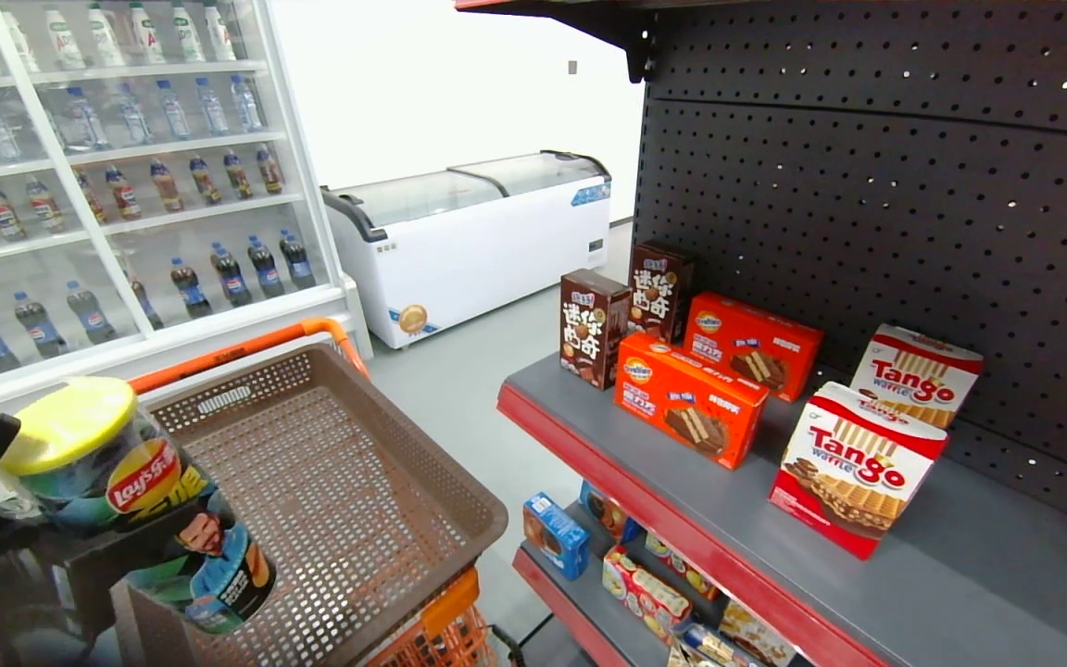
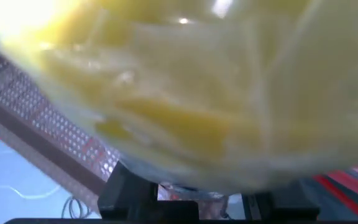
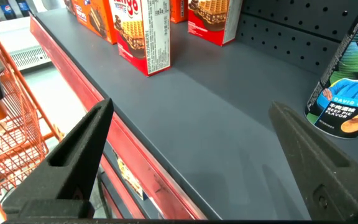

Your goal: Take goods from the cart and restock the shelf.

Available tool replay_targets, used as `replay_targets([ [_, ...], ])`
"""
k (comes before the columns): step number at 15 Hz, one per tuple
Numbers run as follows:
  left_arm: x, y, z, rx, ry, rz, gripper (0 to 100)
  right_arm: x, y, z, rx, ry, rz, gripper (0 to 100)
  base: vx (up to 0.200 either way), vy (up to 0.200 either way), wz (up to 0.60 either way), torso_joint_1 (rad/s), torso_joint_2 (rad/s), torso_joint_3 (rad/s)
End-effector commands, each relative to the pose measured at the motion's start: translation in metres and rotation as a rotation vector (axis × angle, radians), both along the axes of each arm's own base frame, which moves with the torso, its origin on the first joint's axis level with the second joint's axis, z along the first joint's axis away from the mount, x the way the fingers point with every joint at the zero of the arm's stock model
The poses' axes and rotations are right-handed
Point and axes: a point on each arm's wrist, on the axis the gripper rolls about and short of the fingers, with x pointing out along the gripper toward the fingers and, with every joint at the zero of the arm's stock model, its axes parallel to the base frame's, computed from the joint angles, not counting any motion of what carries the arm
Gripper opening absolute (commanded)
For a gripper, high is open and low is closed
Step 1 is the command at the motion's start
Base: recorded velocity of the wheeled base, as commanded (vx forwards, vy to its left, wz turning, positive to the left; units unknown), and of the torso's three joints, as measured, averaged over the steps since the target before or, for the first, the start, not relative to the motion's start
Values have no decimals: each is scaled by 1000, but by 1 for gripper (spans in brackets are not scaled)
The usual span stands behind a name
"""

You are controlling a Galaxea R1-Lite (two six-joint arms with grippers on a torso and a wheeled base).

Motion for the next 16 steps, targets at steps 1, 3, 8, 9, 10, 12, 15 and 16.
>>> replay_targets([
  [1,-38,-4,3,-7,-56,11,0,0,0,0,1,0,1,100,0,0,0,0,0,0],
  [3,-57,-6,-7,1,-74,11,0,0,0,0,1,0,0,100,0,0,0,0,0,0],
  [8,-95,-10,-17,4,-219,21,0,0,0,0,1,0,1,100,0,0,0,0,0,0],
  [9,-101,-11,-18,-7,-247,24,0,0,0,0,1,0,0,100,0,0,0,0,0,0],
  [10,-102,-11,-18,-8,-249,24,0,0,0,0,-1,0,0,100,0,0,0,0,0,0],
  [12,-107,-12,-23,-12,-264,22,0,0,0,0,-1,0,0,100,0,0,0,0,0,0],
  [15,-114,-13,-28,-8,-293,23,0,0,0,0,-1,0,0,100,0,0,0,0,0,0],
  [16,-116,-13,-31,-6,-296,26,0,0,0,0,1,0,1,100,0,0,0,0,0,0],
])
